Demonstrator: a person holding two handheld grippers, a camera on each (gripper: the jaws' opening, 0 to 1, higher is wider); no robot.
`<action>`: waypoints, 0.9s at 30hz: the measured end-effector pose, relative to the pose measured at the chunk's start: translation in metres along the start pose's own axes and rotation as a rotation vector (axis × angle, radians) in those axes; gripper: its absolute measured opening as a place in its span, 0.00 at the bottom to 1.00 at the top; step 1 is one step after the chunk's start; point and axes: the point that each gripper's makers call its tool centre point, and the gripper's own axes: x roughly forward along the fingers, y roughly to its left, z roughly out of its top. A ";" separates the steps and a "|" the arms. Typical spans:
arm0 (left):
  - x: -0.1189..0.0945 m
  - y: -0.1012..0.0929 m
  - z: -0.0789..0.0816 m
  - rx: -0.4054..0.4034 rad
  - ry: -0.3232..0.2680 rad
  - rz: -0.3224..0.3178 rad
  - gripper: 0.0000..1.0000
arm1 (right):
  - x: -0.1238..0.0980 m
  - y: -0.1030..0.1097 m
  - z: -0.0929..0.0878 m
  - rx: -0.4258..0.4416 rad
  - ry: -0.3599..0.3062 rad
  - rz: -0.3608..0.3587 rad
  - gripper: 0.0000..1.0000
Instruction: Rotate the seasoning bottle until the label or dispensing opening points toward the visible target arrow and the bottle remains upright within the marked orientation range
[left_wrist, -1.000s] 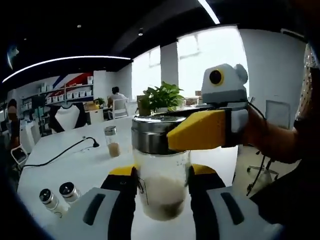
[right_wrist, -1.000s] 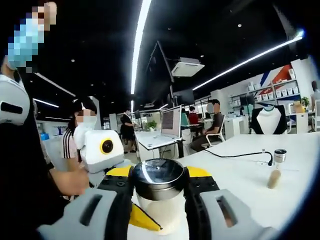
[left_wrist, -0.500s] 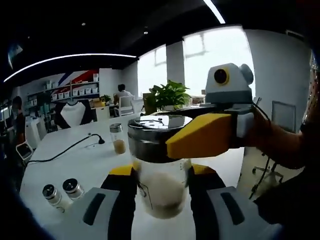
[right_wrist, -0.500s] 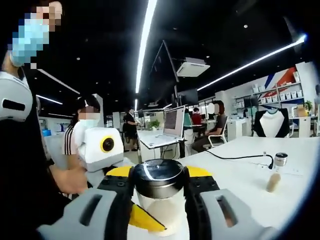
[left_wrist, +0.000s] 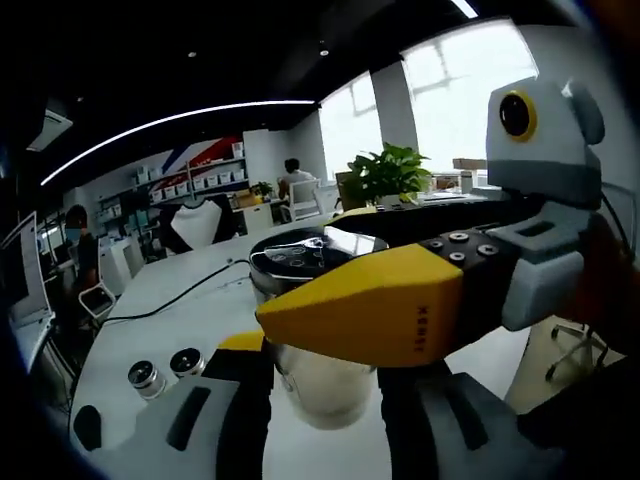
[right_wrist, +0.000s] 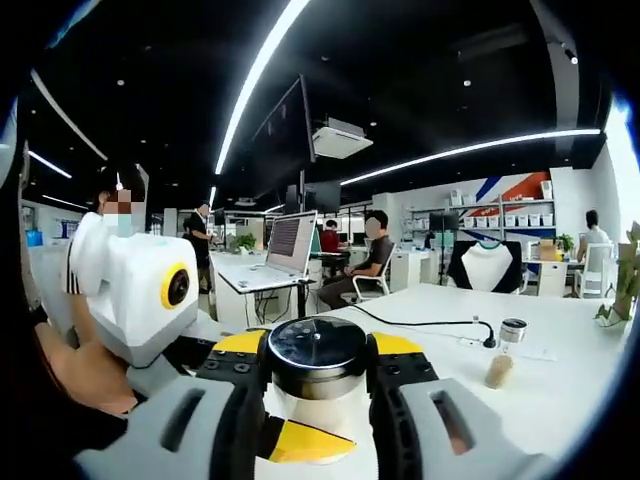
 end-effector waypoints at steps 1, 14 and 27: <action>-0.001 0.000 0.000 0.001 -0.004 -0.003 0.43 | 0.000 0.000 0.000 0.003 0.000 0.016 0.35; -0.013 -0.021 0.016 0.016 -0.093 -0.271 0.43 | -0.022 0.008 0.013 0.113 -0.035 0.371 0.35; 0.001 -0.010 -0.002 0.032 0.014 -0.069 0.42 | -0.012 -0.005 -0.005 0.103 -0.015 0.175 0.36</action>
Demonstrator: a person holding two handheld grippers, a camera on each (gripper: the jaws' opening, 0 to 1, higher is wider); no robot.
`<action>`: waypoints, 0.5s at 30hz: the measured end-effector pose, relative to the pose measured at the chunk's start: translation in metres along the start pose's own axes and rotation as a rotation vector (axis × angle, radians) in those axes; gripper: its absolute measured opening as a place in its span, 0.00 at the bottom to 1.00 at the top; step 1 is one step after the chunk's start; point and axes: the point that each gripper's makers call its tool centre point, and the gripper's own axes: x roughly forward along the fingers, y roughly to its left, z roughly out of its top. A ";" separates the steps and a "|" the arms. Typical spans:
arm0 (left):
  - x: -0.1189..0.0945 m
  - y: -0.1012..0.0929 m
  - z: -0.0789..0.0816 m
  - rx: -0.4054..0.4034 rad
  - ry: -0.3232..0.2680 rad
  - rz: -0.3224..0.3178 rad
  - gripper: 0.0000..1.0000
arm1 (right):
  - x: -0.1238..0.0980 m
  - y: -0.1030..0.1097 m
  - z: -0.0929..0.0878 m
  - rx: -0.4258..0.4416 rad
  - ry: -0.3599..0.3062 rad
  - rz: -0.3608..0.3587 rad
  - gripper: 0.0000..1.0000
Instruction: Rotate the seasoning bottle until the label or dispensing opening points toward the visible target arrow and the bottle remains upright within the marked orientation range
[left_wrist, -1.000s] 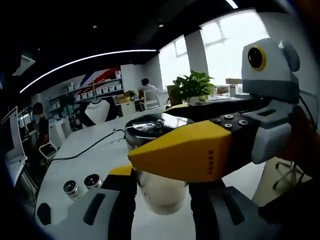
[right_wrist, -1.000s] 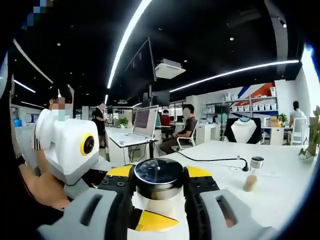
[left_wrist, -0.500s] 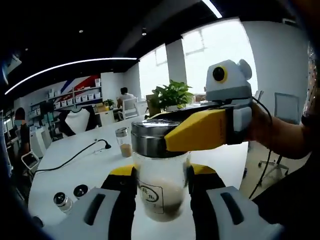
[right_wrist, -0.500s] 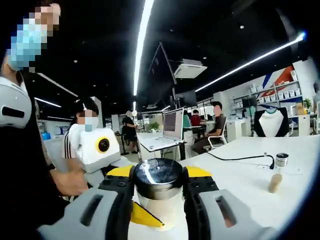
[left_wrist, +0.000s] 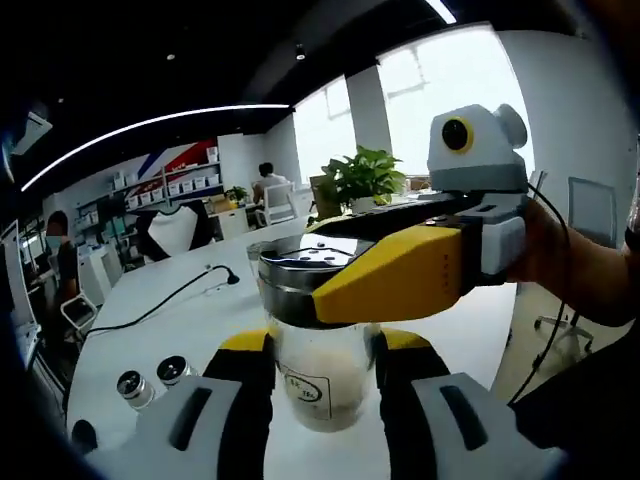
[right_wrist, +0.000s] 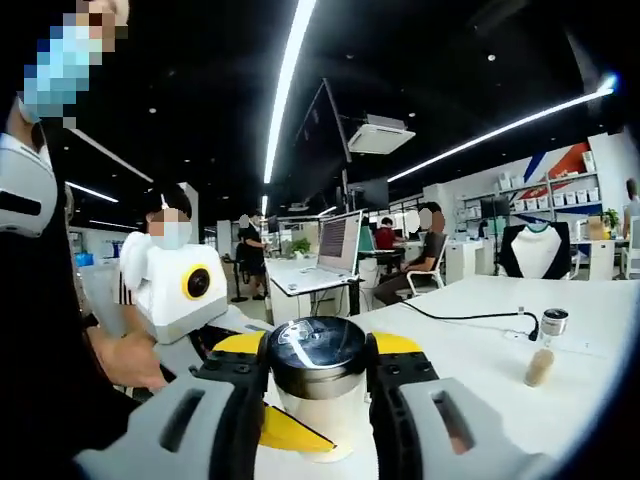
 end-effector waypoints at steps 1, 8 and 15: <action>0.001 -0.001 -0.001 -0.004 0.003 0.010 0.42 | 0.002 -0.001 -0.001 0.008 -0.006 -0.043 0.37; -0.001 0.002 0.000 -0.010 -0.004 0.034 0.42 | 0.007 -0.001 0.002 0.001 -0.013 -0.097 0.37; -0.006 -0.006 0.004 0.017 -0.047 -0.077 0.41 | 0.002 0.010 0.001 -0.051 0.047 0.090 0.36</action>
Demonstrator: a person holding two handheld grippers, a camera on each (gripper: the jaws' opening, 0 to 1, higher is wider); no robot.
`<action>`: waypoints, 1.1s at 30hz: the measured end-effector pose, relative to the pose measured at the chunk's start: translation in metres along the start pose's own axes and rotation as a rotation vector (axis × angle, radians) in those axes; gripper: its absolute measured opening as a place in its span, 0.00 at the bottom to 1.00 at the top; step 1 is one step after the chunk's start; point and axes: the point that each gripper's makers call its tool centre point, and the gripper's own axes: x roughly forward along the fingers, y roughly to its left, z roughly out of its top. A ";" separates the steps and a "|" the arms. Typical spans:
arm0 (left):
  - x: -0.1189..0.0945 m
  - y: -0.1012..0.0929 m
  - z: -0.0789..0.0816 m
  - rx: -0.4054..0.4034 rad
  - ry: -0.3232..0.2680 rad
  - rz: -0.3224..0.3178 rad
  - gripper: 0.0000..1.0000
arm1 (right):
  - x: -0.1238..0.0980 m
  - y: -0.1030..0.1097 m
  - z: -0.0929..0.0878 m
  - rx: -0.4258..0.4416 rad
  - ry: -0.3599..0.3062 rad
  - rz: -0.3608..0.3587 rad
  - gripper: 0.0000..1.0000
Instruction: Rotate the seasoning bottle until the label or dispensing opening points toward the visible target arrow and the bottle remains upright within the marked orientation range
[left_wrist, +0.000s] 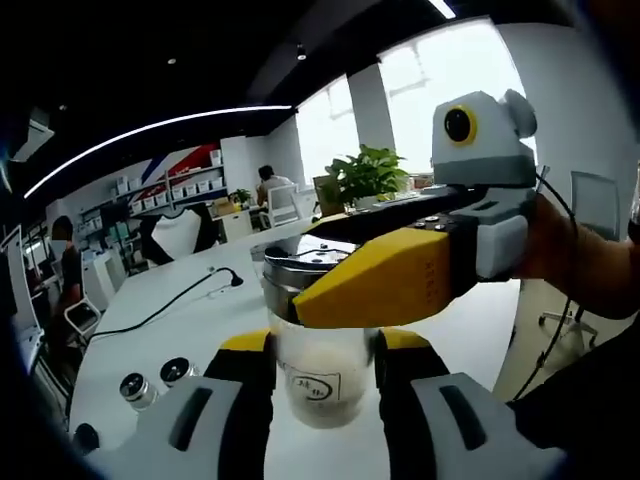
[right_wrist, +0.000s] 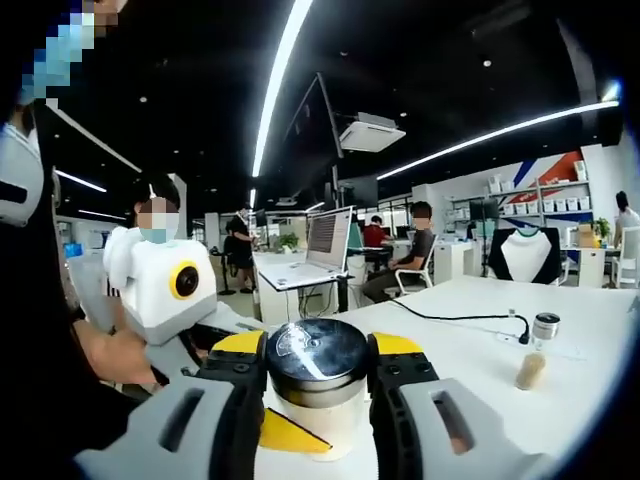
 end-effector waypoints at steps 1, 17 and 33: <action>0.000 -0.002 0.001 -0.004 -0.010 -0.022 0.41 | -0.001 0.002 0.001 -0.006 -0.001 0.029 0.36; 0.013 0.016 -0.020 -0.001 0.096 0.126 0.41 | 0.004 -0.015 -0.023 0.063 0.065 -0.018 0.36; 0.014 0.031 -0.030 -0.041 0.059 0.142 0.41 | 0.021 -0.026 -0.026 0.068 0.027 -0.066 0.34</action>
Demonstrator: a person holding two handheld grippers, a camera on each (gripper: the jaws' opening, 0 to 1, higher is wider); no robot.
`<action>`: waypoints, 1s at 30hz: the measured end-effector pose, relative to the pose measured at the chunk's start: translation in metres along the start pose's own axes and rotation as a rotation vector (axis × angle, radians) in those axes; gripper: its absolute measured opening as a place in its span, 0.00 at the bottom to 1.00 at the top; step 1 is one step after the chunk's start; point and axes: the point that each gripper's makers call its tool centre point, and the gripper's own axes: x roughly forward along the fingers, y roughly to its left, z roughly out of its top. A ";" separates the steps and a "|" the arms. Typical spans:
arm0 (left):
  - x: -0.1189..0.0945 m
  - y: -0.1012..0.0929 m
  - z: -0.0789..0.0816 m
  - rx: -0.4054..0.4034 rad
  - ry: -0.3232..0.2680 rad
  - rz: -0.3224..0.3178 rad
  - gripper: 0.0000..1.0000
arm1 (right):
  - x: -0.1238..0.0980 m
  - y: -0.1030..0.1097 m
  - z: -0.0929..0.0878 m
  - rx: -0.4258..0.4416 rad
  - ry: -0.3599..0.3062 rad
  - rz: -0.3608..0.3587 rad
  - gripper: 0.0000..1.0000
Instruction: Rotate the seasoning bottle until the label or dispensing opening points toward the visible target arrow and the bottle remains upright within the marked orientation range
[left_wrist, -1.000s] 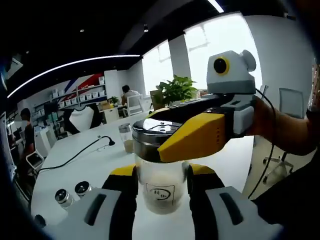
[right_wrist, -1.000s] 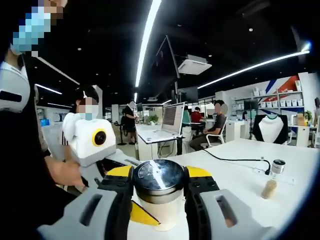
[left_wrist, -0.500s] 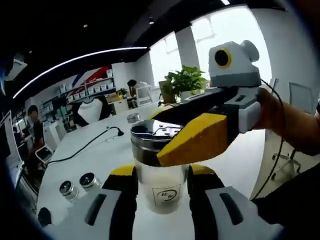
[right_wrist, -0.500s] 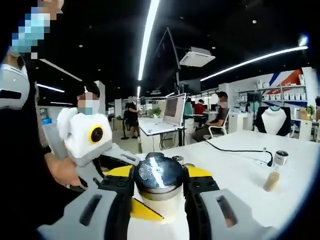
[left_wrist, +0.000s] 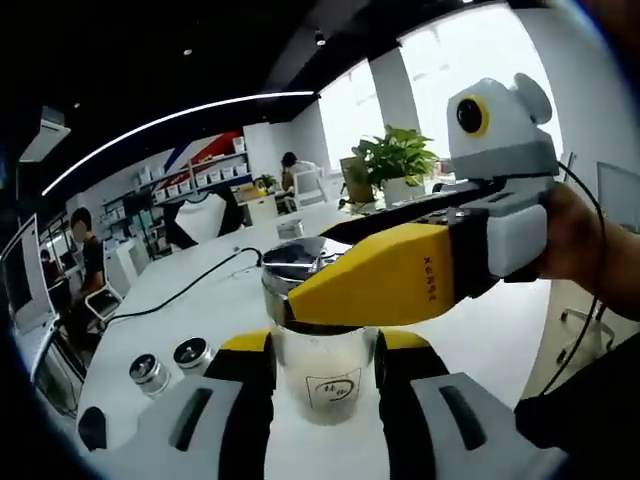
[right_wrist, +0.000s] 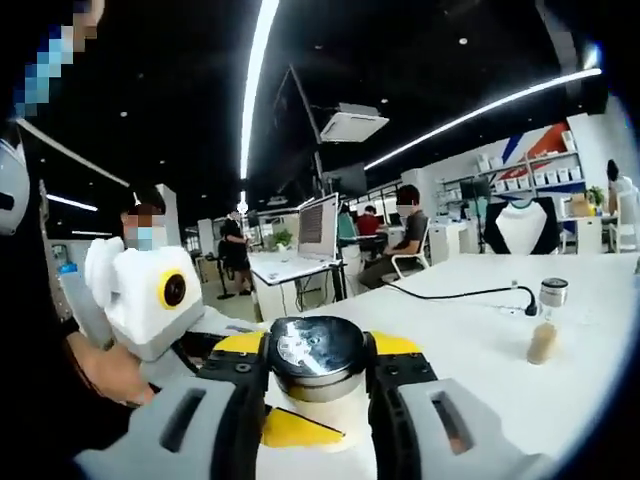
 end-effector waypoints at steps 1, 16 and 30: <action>0.001 -0.001 0.000 -0.025 -0.007 -0.017 0.41 | 0.001 -0.003 0.000 0.014 -0.001 0.009 0.34; -0.008 0.032 -0.030 -0.127 0.043 0.010 0.41 | 0.033 -0.052 -0.016 0.134 -0.033 0.042 0.33; -0.027 0.052 -0.044 -0.150 0.083 0.068 0.41 | 0.074 -0.091 -0.044 0.106 0.002 0.072 0.34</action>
